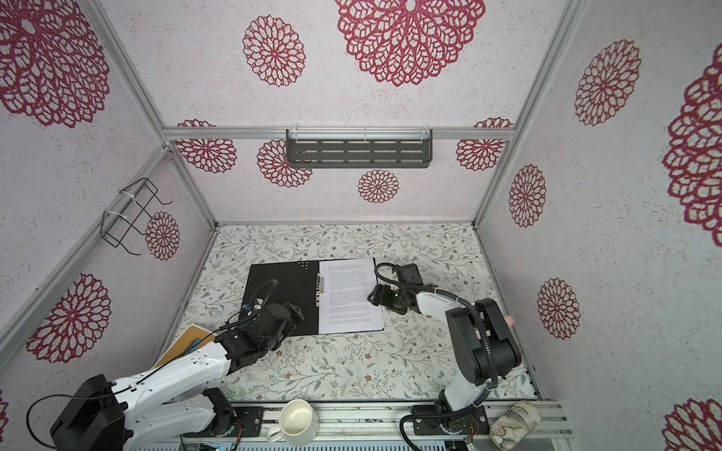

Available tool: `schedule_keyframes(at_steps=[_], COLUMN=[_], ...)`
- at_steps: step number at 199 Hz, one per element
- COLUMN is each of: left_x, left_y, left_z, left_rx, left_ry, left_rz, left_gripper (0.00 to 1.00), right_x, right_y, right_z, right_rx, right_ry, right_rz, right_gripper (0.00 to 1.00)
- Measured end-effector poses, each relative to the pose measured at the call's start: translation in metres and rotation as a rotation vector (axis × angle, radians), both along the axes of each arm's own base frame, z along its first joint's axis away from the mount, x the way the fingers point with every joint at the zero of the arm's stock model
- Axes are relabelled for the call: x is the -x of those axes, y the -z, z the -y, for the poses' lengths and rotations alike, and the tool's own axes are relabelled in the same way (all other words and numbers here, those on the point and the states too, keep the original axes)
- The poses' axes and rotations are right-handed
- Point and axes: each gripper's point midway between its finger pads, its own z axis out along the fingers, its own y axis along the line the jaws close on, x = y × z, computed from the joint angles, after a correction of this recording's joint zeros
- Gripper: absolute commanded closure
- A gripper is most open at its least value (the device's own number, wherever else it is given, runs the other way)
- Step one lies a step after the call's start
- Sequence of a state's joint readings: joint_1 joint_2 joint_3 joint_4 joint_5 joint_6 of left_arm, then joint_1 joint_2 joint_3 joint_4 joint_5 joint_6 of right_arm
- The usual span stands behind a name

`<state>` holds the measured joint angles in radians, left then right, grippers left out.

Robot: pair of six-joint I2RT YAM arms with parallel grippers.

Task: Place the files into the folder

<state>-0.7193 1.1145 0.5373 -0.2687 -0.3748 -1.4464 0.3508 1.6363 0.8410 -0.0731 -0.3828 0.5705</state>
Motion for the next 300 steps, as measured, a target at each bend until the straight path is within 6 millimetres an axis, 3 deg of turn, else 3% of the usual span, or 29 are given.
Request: schedule_keyframes(at_steps=[35,89,185,207,248,300], left_x=[-0.020,-0.061,-0.152,-0.157,-0.150,-0.143], left_y=[-0.013,-0.011,-0.010,-0.002,0.024,0.025], left_z=[-0.005,-0.011,0.020,0.026,0.036,0.046], left_rx=[-0.014,-0.028,0.061,0.092,0.167,0.235], left_ry=[0.024,0.144,0.481,0.529,0.583,0.624], left_rz=[0.012,-0.047,-0.086,-0.100,-0.172,-0.170], left_gripper=[0.02,0.02,0.02,0.02,0.02,0.02], right_x=[0.019,0.023,0.021,0.021,0.023,0.025], right_y=[0.010,0.008,0.002,0.004,0.006,0.005], right_z=[0.011,0.012,-0.012,-0.010,-0.010,-0.006], right_rx=[0.010,-0.043,-0.025,-0.016,-0.001,0.036], right_ry=[0.034,0.120,0.193,0.221,0.251,0.284], right_rz=[-0.019,0.008,0.010,0.004,-0.007,0.005], right_gripper=[0.20,0.21,0.22,0.22,0.23,0.22])
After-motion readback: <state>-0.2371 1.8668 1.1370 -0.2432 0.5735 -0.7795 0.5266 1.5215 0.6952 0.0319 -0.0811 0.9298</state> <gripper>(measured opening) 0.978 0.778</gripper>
